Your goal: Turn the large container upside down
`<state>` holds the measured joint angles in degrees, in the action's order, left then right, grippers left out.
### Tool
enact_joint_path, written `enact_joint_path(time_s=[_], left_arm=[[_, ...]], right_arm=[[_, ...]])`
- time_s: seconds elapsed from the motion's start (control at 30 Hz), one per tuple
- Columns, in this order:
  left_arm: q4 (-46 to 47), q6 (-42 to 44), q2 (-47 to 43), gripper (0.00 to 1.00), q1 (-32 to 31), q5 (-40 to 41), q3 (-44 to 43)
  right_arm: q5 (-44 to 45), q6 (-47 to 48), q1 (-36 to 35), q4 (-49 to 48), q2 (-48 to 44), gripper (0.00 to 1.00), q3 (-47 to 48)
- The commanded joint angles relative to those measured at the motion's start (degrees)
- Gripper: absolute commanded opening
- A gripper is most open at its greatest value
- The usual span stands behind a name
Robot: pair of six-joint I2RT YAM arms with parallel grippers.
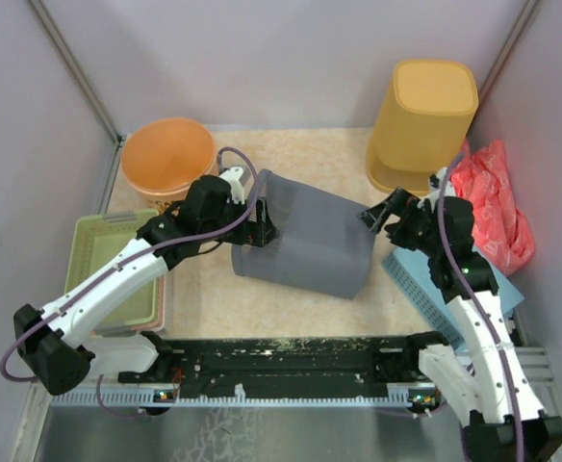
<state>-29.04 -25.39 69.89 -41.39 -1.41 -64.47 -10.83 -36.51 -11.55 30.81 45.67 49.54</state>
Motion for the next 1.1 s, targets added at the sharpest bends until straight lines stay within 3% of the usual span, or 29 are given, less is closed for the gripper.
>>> enact_joint_path(time_s=[0.0,0.27,0.37,0.57,0.7,0.77,0.87,1.07], left_arm=[[-3.90,3.26,-1.24,0.99,-0.02,6.06,-2.02],[-4.50,-1.50,-5.13,0.99,0.15,12.36,-1.19],[-1.23,-2.39,-6.81,0.95,1.06,9.33,1.08],[0.12,-2.89,-6.78,0.67,2.15,8.69,2.65],[0.36,-2.74,-5.73,0.37,2.77,8.19,3.35],[0.95,-2.86,-5.29,0.29,2.80,7.29,3.59],[1.98,-2.85,-4.54,0.29,2.82,6.05,3.90],[4.27,-2.50,-2.64,0.42,2.80,3.56,4.24]], right_arm=[[-24.39,-4.44,10.54,-10.38,-2.98,0.93,-4.90],[-24.57,-10.36,11.81,-14.76,-7.97,0.79,-13.06],[-25.02,-11.17,11.84,-15.23,-8.42,0.71,-15.08],[-27.03,-14.20,11.87,-19.23,-9.11,0.31,-16.92],[-26.46,-12.63,11.88,-16.27,-9.00,0.12,-14.15],[-27.60,-12.66,11.84,-15.88,-9.00,0.06,-12.91],[-29.93,-14.62,11.83,-17.03,-8.99,0.05,-11.30],[-32.51,-16.66,10.75,-17.71,-8.87,0.04,-5.08]])
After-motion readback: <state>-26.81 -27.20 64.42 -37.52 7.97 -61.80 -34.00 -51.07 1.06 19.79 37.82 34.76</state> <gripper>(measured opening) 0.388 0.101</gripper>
